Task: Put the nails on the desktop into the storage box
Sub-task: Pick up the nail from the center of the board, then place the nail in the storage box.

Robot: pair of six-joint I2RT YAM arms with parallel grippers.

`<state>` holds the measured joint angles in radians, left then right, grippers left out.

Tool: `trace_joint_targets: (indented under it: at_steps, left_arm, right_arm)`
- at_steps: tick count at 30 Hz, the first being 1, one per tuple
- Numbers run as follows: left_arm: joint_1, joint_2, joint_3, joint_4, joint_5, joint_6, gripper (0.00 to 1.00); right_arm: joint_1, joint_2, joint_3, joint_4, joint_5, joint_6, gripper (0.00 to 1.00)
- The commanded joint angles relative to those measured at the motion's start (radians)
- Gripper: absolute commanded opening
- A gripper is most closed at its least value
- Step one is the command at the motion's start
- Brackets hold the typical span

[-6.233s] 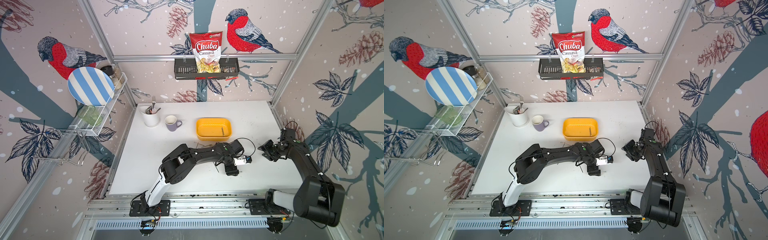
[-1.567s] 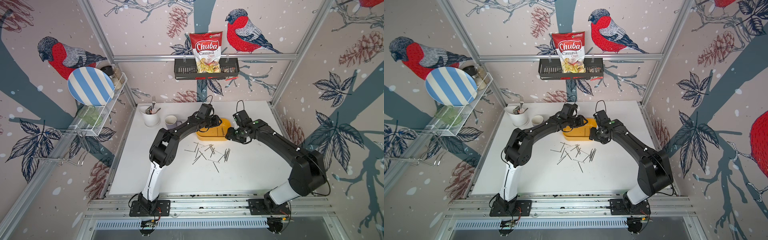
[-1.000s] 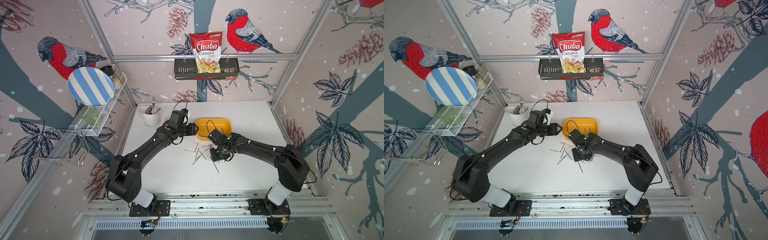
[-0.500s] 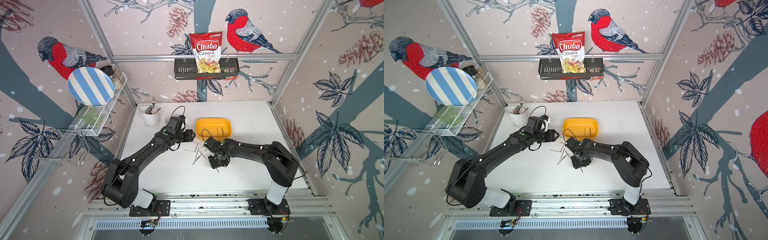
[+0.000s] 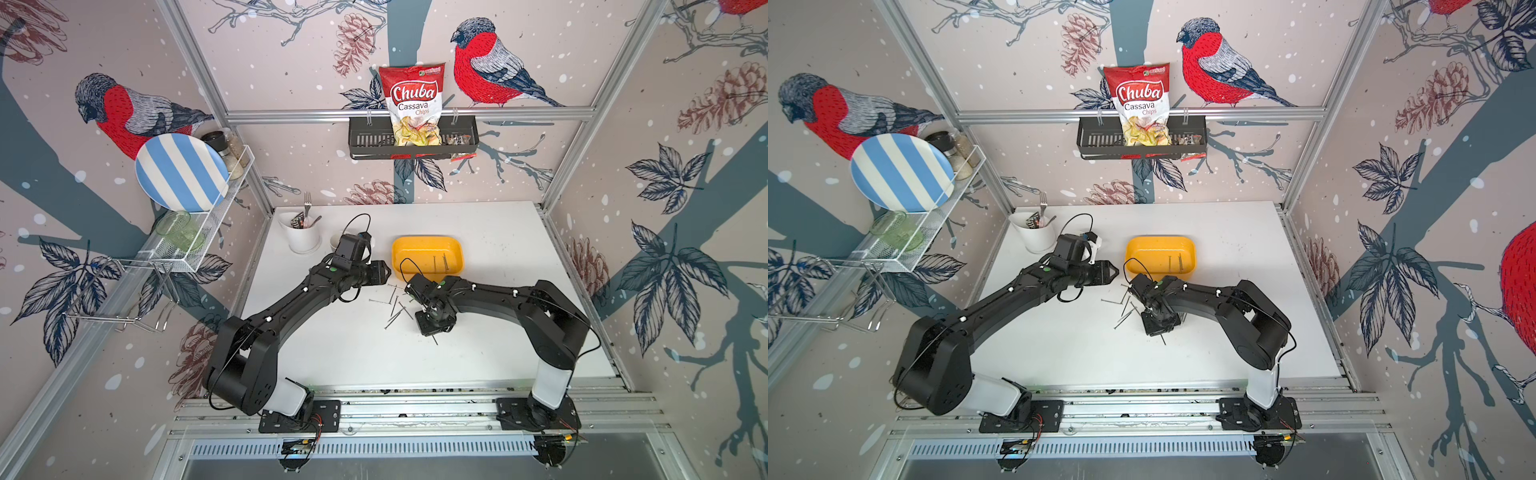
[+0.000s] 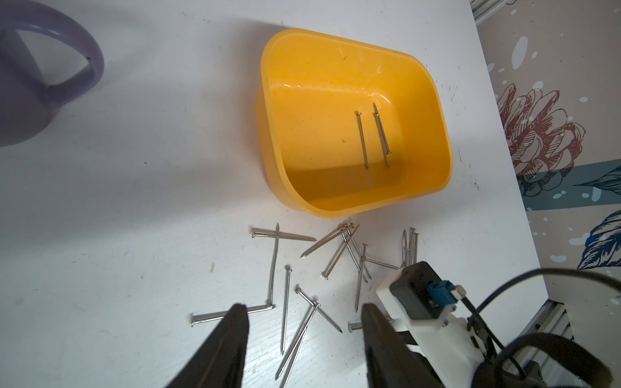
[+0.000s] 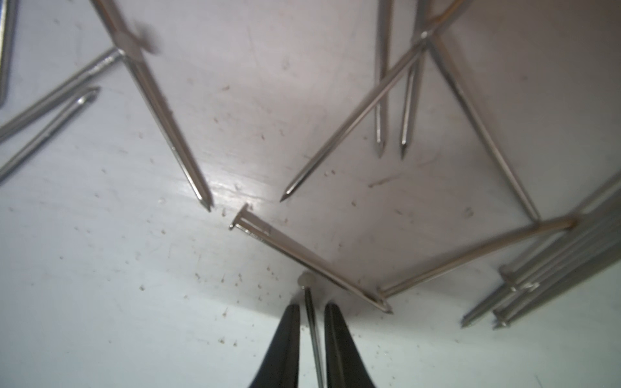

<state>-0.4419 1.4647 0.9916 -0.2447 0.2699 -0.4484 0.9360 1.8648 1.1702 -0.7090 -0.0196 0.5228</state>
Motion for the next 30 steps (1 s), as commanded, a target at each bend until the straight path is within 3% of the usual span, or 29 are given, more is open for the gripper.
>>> trace_joint_targets:
  at_steps: [1, 6, 14, 24, 30]
  left_arm:
    - [0.002, 0.002, -0.017, 0.009, 0.002, -0.002, 0.57]
    - [0.002, 0.0, -0.034, 0.024, 0.005, -0.003, 0.57]
    - [0.017, -0.022, -0.025, 0.033, -0.004, 0.003, 0.57]
    - [0.065, -0.102, -0.013, 0.045, -0.005, 0.004, 0.58]
    - [0.065, -0.078, 0.001, 0.096, 0.103, 0.016, 0.58]
  right_arm:
    - [0.019, 0.031, 0.007, 0.007, -0.025, -0.01, 0.11]
    - [0.052, 0.057, 0.073, -0.038, 0.01, -0.041, 0.0]
    - [0.029, 0.018, 0.279, -0.105, -0.016, -0.118, 0.0]
    - [-0.171, 0.02, 0.584, -0.204, -0.165, -0.151, 0.0]
    - [-0.314, 0.155, 0.861, -0.347, -0.105, -0.178, 0.0]
